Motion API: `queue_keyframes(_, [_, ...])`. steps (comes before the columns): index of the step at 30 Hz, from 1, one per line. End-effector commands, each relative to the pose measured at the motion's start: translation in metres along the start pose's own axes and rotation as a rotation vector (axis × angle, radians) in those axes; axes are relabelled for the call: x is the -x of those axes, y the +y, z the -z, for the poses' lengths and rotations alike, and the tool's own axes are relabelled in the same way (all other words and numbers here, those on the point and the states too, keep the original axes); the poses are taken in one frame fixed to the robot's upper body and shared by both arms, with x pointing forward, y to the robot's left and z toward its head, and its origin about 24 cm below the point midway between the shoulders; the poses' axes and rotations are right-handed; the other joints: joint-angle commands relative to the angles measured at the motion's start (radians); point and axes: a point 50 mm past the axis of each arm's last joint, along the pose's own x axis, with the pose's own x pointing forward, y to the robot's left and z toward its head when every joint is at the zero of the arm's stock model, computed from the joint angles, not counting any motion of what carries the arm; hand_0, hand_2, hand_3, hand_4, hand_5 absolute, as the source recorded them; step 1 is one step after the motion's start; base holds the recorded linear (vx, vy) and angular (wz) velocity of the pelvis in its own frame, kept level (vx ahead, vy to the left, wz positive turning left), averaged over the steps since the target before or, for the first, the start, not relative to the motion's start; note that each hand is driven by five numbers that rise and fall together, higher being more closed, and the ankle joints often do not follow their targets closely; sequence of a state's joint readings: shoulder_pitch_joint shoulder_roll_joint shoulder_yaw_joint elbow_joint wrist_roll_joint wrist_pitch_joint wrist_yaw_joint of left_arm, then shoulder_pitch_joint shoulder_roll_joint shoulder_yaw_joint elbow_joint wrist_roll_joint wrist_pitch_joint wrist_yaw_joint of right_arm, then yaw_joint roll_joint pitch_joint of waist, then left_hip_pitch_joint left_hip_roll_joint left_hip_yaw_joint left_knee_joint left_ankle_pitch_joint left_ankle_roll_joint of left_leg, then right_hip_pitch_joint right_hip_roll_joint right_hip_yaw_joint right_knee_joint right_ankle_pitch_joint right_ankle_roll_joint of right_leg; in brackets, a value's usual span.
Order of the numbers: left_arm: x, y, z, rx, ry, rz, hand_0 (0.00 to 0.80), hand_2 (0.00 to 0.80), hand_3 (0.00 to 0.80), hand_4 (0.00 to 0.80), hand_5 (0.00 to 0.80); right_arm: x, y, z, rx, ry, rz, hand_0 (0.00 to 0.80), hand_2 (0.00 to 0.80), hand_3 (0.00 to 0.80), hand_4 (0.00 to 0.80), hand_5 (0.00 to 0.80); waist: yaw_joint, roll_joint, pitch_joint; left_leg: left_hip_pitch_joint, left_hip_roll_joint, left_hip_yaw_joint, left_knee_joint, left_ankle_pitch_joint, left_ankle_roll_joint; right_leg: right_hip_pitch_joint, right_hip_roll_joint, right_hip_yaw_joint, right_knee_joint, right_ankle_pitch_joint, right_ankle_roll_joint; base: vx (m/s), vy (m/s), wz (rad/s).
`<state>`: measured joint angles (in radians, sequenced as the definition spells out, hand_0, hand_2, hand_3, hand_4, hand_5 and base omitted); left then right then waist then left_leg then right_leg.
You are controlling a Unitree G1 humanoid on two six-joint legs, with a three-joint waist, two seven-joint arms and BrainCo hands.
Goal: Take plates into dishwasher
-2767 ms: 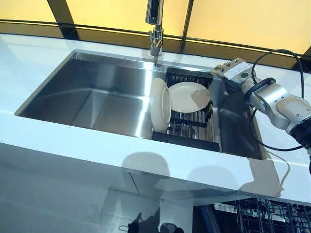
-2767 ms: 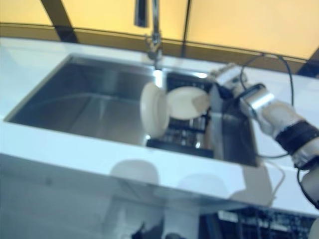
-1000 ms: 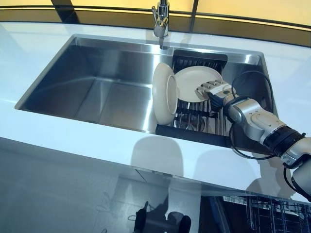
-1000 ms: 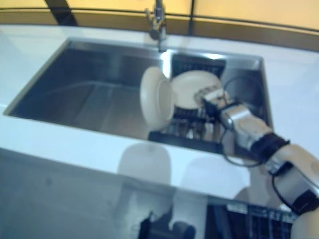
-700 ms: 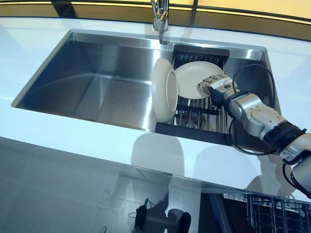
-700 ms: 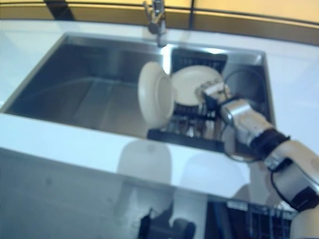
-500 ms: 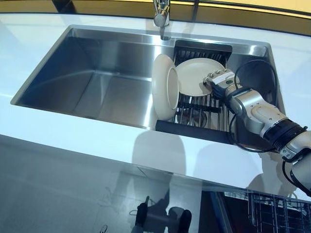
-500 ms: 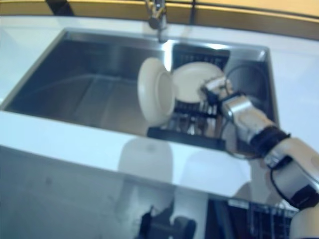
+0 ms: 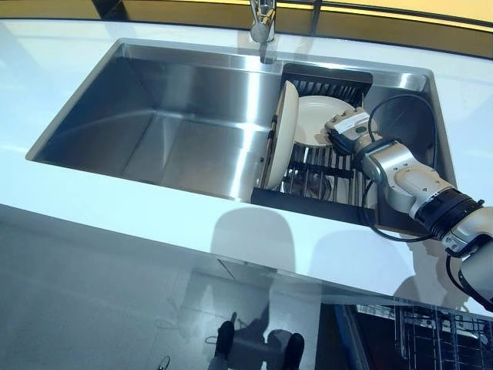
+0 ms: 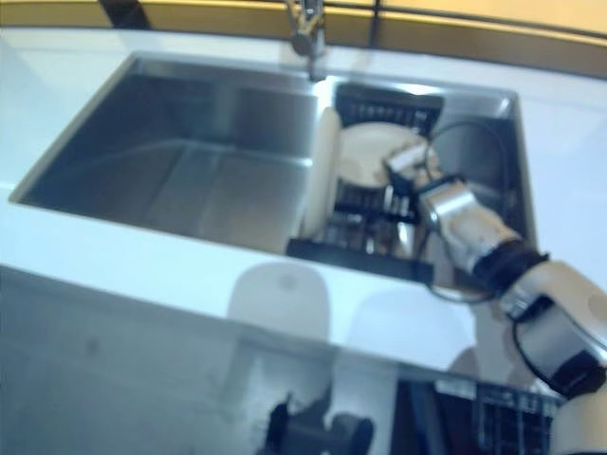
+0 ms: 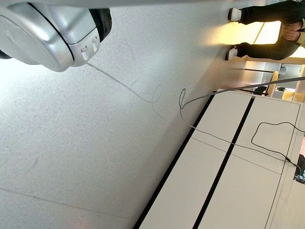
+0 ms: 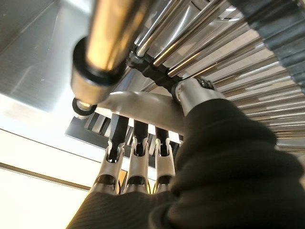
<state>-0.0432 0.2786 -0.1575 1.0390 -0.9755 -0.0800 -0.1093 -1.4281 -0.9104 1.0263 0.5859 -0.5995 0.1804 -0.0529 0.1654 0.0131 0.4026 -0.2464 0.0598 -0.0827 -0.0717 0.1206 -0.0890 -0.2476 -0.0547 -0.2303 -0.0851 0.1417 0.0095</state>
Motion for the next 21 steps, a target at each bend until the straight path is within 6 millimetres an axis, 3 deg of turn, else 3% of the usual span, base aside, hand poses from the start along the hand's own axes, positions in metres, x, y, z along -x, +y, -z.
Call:
queue_keyframes(1, [-0.002, -0.009, -0.007, -0.024, -0.020, 0.035, 0.000, 0.000, 0.000, 0.000, 0.000, -0.006, -0.026, 0.020, 0.074, 0.085, 0.074, 0.800, 0.800, 0.800, 0.800, 0.800, 0.023, -0.028, 0.030, -0.018, -0.036, 0.031, -0.016, 0.008, 0.027, -0.001, -0.070, -0.028, -0.002, 0.008, 0.105, 0.000, 0.000, 0.00])
queue_keyframes(21, [-0.001, -0.002, -0.002, -0.054, -0.003, 0.009, 0.000, 0.000, 0.000, 0.000, 0.000, -0.003, -0.034, 0.035, 0.149, 0.140, 0.152, 0.800, 0.800, 0.800, 0.800, 0.800, 0.021, -0.041, -0.018, 0.008, -0.036, 0.029, -0.016, -0.007, 0.029, 0.024, -0.066, -0.022, -0.002, -0.002, 0.107, 0.000, 0.000, 0.00])
